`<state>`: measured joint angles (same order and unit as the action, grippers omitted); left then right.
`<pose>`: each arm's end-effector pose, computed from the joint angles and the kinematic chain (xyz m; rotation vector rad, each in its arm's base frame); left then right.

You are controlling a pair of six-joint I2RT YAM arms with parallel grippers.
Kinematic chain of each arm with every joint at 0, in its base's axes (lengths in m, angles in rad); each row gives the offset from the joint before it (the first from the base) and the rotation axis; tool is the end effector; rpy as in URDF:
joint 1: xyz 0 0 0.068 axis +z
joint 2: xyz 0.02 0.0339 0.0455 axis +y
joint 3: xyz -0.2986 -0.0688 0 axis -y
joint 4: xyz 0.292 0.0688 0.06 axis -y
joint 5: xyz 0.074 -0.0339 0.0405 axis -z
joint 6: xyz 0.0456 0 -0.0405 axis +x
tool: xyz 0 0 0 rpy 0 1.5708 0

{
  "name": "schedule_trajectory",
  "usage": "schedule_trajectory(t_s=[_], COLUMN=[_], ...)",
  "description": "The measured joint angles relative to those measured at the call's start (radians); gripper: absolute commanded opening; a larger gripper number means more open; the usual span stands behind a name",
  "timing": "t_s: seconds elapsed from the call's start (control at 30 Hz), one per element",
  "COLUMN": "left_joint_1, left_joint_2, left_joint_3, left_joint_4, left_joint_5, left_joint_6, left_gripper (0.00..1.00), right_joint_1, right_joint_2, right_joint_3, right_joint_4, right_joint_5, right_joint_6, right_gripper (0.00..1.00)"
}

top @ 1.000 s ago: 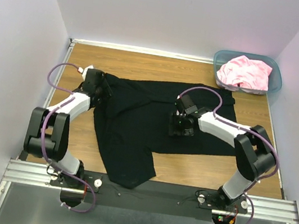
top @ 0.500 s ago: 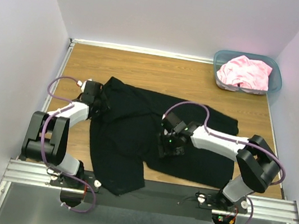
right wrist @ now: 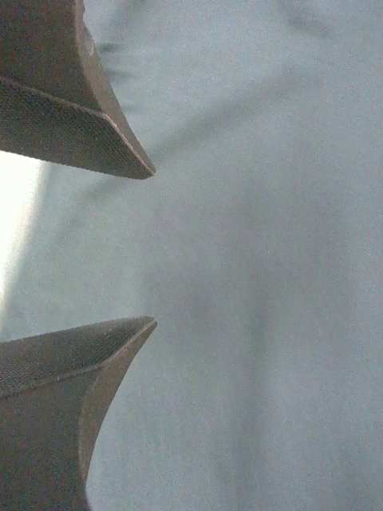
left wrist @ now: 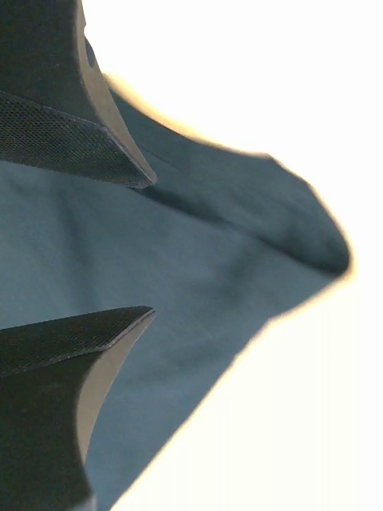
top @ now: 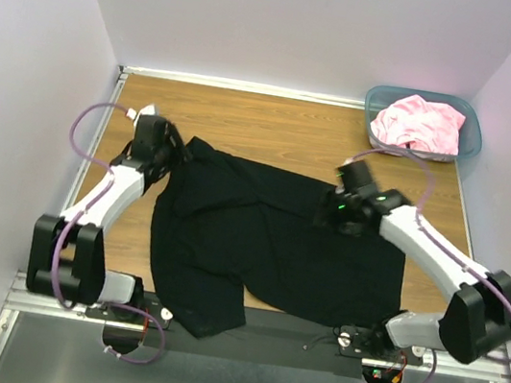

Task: Fold and stack the t-shirts
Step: Fold the tshirt

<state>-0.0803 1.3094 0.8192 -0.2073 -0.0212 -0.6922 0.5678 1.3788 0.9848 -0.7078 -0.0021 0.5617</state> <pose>0.3194 -0.0247 0.2406 -0.7028 2.1871 -0.3813 0.2611 0.1667 0.2432 -0.0090 2.7251 0.3508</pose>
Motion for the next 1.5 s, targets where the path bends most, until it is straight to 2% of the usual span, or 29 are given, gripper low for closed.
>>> schedule_trajectory(t_s=[0.1,0.2,0.37,0.5,0.6,0.9,1.1,1.23,1.3,1.5], left_joint_1=[0.000,0.000,0.000,0.000,0.000,0.000,-0.016,-0.128,-0.224,-0.468], left_joint_2=[0.107,0.282,0.439,0.496,0.523,0.530,0.398,0.277,0.248,0.291], left_joint_3=[0.110,0.238,0.335,0.380,0.406,0.417,0.325,0.288,0.288,0.323], left_joint_4=[0.053,0.087,0.093,0.093,0.093,0.090,0.057,0.040,0.043,0.063], left_joint_5=[0.023,0.050,0.064,0.083,0.094,0.105,0.077,0.040,0.028,0.019], left_joint_6=[0.030,0.058,0.080,0.090,0.098,0.099,0.093,0.093,0.099,0.142], left_gripper=[0.77,0.79,0.80,0.79,0.77,0.77,0.75,0.69,0.68,0.63], right_joint_1=[-0.226,-0.440,-0.763,-0.900,-0.953,-0.976,-0.976,-0.976,-0.976,-0.976], right_joint_2=[-0.040,-0.049,-0.044,-0.008,0.054,0.154,0.188,0.213,0.222,0.243], right_joint_3=[0.003,0.003,-0.015,-0.045,-0.064,-0.097,-0.124,-0.145,-0.154,-0.171], right_joint_4=[0.008,0.026,0.101,0.163,0.216,0.368,0.438,0.482,0.495,0.539], right_joint_5=[0.031,0.039,0.040,0.014,-0.036,-0.189,-0.256,-0.303,-0.317,-0.345], right_joint_6=[-0.037,-0.061,-0.061,-0.045,-0.037,-0.025,-0.010,-0.004,-0.003,0.002], right_gripper=[0.82,0.82,0.83,0.81,0.74,0.70,0.66,0.65,0.64,0.62])
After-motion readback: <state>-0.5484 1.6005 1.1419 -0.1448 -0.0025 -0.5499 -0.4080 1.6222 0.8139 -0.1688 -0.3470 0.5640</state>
